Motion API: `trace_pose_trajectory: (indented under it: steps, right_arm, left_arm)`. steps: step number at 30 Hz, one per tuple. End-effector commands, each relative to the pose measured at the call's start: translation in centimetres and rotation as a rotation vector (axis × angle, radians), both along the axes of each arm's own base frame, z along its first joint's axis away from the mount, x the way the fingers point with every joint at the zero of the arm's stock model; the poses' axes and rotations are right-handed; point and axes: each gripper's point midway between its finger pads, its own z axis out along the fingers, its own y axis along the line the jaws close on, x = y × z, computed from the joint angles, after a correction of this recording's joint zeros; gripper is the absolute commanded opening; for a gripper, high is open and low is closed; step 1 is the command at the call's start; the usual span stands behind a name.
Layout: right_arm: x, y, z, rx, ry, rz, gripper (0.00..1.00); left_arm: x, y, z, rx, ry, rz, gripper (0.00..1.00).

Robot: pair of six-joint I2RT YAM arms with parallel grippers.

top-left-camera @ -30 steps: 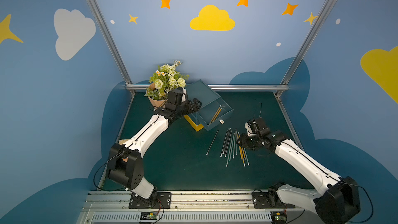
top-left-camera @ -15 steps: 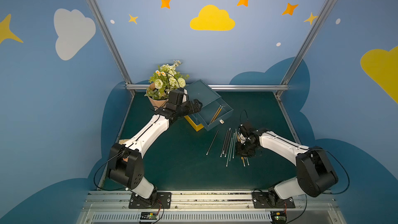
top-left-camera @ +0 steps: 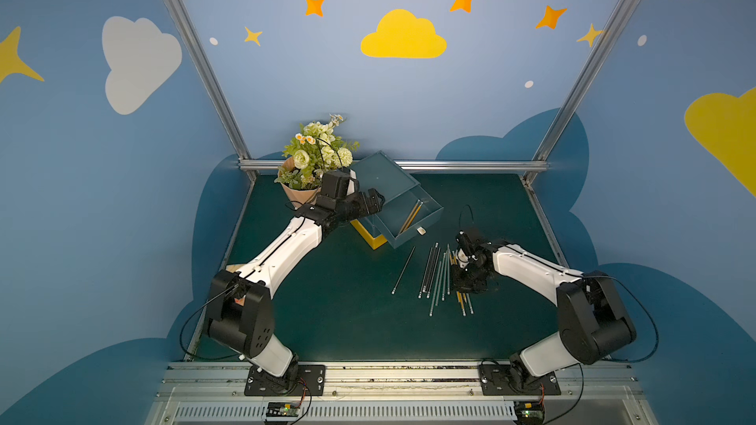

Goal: Please place the pencils in the drawer according to their color
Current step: Pick up the pencil from the center of the board.

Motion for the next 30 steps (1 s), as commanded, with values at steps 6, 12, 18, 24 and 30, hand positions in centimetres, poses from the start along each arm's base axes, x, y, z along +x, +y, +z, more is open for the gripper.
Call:
trace_pose_trajectory:
  steps: [6,12,18,24,30]
  right_arm:
    - [1.4,0.1,-0.5,-0.006,-0.003,0.009,0.3]
    - [1.4,-0.4,-1.1,-0.025,0.008,0.005,0.29]
    - [1.1,-0.8,-1.8,-0.045,0.025,0.009,0.28]
    - [0.8,-1.1,-2.2,-0.073,0.045,0.014,0.26]
    - [0.7,-1.4,-2.5,-0.107,0.057,0.027,0.19]
  left_arm:
    - [0.2,-0.4,0.7,0.003,-0.015,-0.016,1.0]
    - [0.2,-0.4,0.7,0.002,-0.015,-0.016,1.0]
    - [0.3,-0.4,0.4,0.001,-0.009,-0.015,1.0]
    - [0.3,-0.4,0.5,-0.003,-0.009,-0.012,1.0]
    - [0.3,-0.4,0.5,-0.006,-0.009,-0.011,1.0]
